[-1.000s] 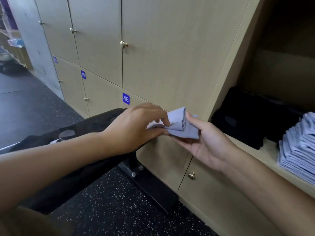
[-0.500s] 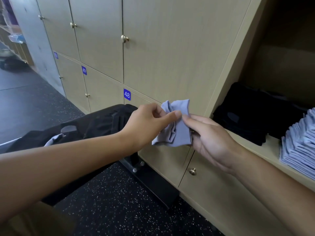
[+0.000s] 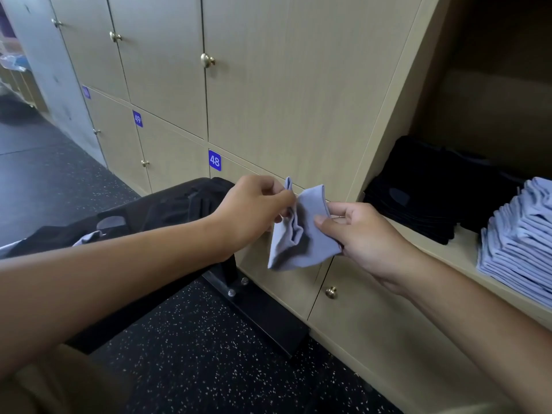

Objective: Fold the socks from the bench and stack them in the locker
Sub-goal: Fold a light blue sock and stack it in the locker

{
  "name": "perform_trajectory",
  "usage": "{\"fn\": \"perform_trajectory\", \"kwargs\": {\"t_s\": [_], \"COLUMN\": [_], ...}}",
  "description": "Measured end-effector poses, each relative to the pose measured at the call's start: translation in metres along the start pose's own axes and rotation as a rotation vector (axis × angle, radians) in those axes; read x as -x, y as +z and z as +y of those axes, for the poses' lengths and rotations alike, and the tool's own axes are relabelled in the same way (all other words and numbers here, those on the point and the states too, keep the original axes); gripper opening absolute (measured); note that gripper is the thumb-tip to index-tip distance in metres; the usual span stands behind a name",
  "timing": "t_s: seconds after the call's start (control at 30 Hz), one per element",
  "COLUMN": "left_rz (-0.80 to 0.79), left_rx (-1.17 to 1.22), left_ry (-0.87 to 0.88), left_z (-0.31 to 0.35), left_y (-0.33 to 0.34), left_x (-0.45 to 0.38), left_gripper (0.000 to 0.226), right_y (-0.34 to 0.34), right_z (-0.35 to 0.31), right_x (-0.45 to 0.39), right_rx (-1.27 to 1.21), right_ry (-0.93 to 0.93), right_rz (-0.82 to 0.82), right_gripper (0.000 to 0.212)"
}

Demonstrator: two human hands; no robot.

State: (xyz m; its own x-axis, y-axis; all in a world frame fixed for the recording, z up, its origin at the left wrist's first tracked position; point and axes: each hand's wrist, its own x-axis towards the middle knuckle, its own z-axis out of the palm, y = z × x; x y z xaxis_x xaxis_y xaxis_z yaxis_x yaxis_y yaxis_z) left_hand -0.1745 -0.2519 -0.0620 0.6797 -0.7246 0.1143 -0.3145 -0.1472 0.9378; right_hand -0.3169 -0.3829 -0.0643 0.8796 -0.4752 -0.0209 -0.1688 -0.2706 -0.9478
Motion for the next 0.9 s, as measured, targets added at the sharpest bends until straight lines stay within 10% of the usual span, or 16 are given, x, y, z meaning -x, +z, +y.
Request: {"fn": "perform_trajectory", "kwargs": {"t_s": [0.9], "left_rz": [-0.135], "left_rx": [0.028], "left_ry": [0.036], "left_z": [0.019], "left_y": [0.014], "left_x": [0.003], "left_gripper": [0.049], "right_y": [0.003], "right_z": [-0.009], "right_x": [0.005], "right_rx": [-0.159], "right_ry": [0.059], "right_rz": [0.036], "right_gripper": [0.022]}}
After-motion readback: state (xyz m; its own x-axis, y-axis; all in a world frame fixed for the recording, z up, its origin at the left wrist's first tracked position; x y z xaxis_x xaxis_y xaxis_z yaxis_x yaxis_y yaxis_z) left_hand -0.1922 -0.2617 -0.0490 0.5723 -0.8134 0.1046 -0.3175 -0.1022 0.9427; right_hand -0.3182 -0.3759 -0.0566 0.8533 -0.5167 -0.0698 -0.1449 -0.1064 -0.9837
